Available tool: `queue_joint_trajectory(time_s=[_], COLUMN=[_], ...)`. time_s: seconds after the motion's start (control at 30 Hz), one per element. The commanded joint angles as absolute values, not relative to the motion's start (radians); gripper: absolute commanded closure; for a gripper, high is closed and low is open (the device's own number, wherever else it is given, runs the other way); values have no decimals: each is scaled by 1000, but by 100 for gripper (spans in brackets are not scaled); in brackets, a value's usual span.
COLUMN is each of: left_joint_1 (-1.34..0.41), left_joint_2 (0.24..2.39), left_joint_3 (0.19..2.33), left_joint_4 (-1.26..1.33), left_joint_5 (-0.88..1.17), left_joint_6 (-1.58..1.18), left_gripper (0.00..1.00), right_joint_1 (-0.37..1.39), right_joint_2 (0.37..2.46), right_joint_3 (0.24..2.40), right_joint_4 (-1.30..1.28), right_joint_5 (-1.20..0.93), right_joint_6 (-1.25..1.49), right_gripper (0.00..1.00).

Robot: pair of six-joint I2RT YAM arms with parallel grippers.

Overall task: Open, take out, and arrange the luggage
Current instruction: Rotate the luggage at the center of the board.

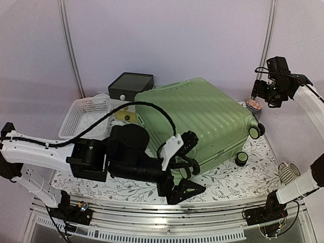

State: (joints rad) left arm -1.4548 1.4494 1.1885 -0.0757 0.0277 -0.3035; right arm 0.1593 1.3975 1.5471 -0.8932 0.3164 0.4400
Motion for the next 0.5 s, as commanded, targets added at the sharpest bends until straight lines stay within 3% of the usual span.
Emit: queue_joint_trajectory(time_s=[0.0, 0.47], left_joint_1=[-1385, -921], left_joint_2=[1337, 1096], left_joint_3=[1123, 988], left_joint_4=[-117, -194], left_joint_5=[-22, -64], left_joint_6=[-334, -384], left_gripper=[2, 2], right_joint_1=[190, 406], right_joint_2=[1289, 1156], right_joint_3=[1525, 1461], right_joint_4=[-922, -1048], right_joint_5=[182, 119], right_joint_6=[405, 568], right_gripper=[13, 10])
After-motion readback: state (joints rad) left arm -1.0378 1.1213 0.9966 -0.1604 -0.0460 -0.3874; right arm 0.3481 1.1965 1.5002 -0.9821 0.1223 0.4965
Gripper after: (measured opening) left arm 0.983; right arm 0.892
